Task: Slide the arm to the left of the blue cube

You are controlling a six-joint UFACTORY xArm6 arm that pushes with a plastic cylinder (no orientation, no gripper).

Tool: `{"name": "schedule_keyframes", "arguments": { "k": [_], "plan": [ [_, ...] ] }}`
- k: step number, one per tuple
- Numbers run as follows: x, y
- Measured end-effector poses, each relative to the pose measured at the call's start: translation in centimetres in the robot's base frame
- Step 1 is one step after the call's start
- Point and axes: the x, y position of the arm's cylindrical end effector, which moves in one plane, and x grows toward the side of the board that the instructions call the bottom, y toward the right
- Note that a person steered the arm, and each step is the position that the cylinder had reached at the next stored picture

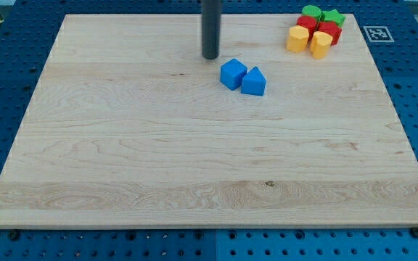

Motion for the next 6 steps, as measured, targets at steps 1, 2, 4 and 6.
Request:
{"name": "schedule_keyframes", "arguments": {
  "k": [1, 2, 4, 6],
  "plan": [
    [0.0, -0.5],
    [0.1, -0.5],
    [3.2, -0.5],
    [3.2, -0.5]
  ]
}}
